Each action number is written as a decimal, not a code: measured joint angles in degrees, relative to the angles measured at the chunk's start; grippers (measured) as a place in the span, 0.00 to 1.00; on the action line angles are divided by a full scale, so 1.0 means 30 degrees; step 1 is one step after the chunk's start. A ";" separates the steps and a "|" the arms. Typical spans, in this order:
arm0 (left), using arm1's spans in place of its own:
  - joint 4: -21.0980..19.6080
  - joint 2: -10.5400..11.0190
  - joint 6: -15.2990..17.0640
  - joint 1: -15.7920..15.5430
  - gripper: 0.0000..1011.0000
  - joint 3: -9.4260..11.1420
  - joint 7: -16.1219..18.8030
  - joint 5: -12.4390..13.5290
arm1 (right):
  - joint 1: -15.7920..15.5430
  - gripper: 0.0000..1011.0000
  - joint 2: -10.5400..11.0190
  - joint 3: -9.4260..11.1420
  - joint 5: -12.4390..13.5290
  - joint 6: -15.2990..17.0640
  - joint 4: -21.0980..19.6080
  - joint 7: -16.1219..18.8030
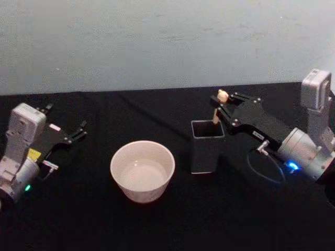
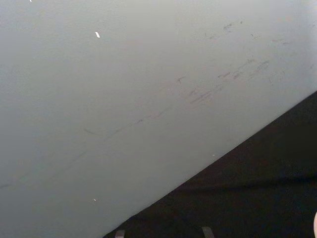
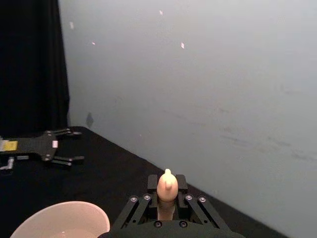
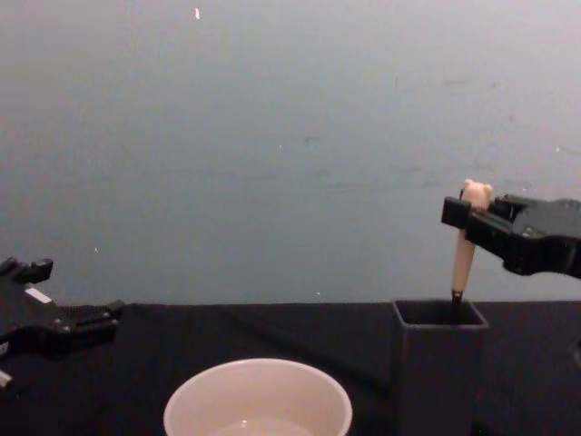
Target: Pick up the stirring spoon with one hand, stir inside the cup, then place it back in its original position.
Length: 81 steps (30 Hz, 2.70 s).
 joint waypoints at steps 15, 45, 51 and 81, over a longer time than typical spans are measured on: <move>0.0000 0.0000 0.0001 0.0001 0.99 0.0000 0.0000 0.0000 | -0.0515 0.21 -0.0709 0.0058 0.0072 0.1133 0.0192 -0.0731; 0.0000 0.0000 0.0000 -0.0001 0.99 -0.0001 0.0001 0.0000 | -0.0707 0.21 -0.0981 -0.0019 -0.0556 0.1508 0.0583 -0.1185; -0.0001 0.0000 0.0000 0.0000 0.99 -0.0001 0.0001 0.0000 | -0.0701 0.21 -0.0976 -0.0014 -0.0551 0.1506 0.0584 -0.1172; 0.0000 0.0000 0.0001 -0.0001 0.99 0.0000 0.0000 -0.0001 | -0.0687 0.95 -0.0958 -0.0013 -0.0464 0.1486 0.0566 -0.1111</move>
